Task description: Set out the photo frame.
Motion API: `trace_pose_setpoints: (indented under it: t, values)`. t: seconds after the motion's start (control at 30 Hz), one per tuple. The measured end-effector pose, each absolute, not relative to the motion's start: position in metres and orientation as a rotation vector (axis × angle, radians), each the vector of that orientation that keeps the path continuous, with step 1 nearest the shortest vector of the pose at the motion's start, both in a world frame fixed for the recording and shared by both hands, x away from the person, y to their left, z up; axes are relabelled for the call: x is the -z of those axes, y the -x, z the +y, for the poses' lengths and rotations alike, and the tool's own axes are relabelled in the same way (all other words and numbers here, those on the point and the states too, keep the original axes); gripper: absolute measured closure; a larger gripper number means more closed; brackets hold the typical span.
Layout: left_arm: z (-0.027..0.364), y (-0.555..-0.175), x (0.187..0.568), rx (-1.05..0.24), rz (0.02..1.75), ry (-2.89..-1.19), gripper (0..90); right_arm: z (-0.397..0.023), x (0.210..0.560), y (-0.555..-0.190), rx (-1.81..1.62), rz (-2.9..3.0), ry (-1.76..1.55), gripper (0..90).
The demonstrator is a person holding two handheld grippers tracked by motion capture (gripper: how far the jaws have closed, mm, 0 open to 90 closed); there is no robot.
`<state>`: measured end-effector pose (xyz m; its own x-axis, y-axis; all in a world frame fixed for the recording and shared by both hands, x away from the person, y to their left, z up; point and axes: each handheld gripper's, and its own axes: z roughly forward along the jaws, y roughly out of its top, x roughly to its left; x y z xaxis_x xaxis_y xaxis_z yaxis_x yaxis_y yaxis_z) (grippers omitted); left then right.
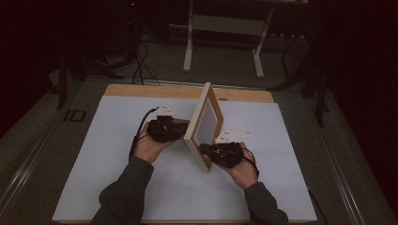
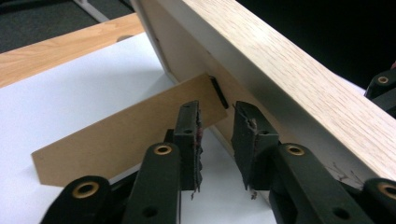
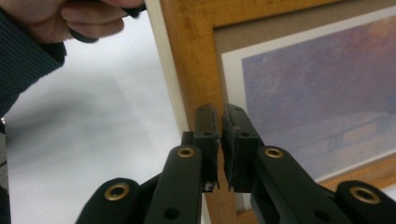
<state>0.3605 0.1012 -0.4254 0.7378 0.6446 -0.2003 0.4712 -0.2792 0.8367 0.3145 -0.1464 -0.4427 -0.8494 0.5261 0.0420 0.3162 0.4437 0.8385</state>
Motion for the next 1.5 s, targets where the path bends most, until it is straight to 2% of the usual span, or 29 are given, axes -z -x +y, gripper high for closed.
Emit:
trace_pose_setpoints:
  t: [0.13,0.47,1.23,1.5]
  values:
    - [0.107,-0.359,0.420,-0.230,0.892,-1.893,62.6,-0.151,0.444,-0.316,-1.351,2.466,-0.752,78.3]
    - [0.117,-0.352,0.408,-0.208,0.937,-1.817,52.1,-0.161,0.451,-0.318,-1.323,2.468,-0.808,70.9]
    - [0.109,-0.334,0.391,-0.179,0.948,-1.799,40.4,-0.176,0.457,-0.320,-1.289,2.468,-0.866,65.8]
    - [0.094,-0.326,0.391,-0.225,0.941,-1.845,28.4,-0.181,0.460,-0.320,-1.284,2.466,-0.886,64.9]
